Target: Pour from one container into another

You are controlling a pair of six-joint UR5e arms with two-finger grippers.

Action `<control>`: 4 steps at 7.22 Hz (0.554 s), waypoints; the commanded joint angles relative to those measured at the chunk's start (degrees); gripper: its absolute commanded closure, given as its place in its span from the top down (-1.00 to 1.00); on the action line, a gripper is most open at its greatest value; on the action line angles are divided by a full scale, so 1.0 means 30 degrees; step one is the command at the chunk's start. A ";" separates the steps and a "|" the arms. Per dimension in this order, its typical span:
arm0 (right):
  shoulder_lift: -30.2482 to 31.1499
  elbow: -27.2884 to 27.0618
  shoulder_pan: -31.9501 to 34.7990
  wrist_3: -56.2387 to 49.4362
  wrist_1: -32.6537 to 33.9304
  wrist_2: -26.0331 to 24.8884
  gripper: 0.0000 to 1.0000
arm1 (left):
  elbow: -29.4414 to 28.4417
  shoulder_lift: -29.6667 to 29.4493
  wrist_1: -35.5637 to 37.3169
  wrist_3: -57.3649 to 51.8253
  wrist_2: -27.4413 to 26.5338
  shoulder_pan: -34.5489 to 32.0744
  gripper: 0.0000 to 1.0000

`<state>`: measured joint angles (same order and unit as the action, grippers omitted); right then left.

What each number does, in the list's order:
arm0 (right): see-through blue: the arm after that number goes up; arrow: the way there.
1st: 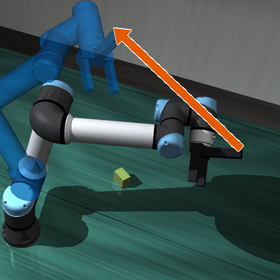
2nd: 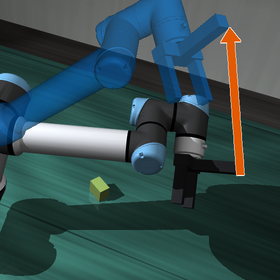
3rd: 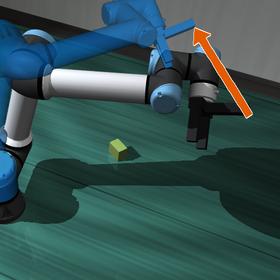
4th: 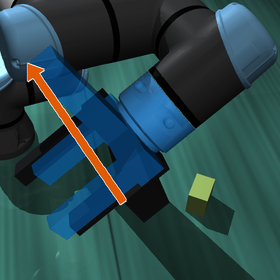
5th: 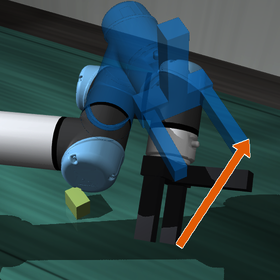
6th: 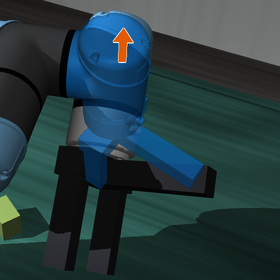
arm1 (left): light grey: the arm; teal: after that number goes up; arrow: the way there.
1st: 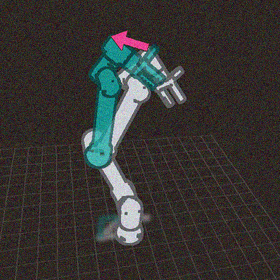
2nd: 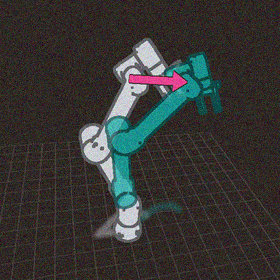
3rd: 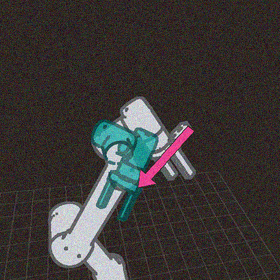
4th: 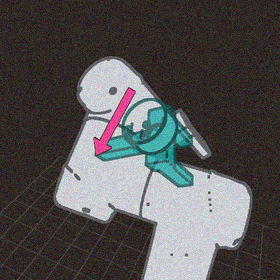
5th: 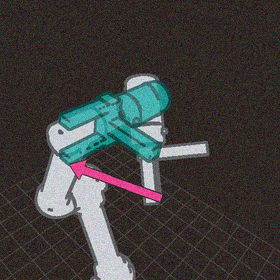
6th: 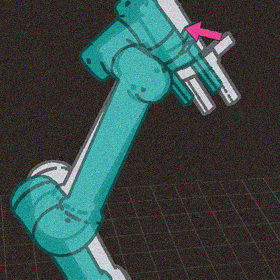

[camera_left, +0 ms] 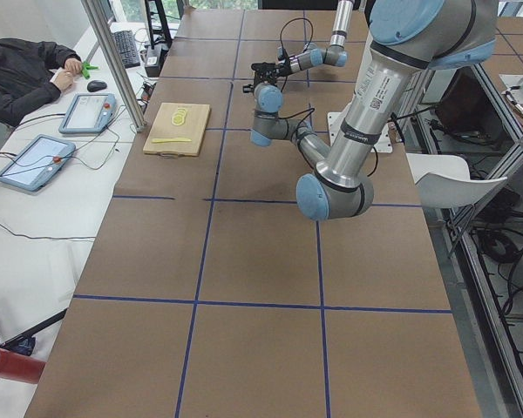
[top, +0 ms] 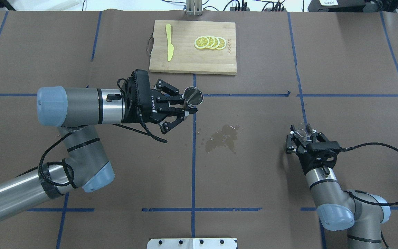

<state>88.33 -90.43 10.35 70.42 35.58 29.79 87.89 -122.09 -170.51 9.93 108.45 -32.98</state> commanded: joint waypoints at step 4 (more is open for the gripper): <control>-0.0028 0.0057 -0.0111 0.0139 -0.0053 0.0004 0.99 | 0.0060 0.0091 0.0000 -0.0029 -0.0027 0.0009 -1.00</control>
<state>88.32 -90.22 10.08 70.58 35.49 29.89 88.05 -121.82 -170.51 9.85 108.44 -32.96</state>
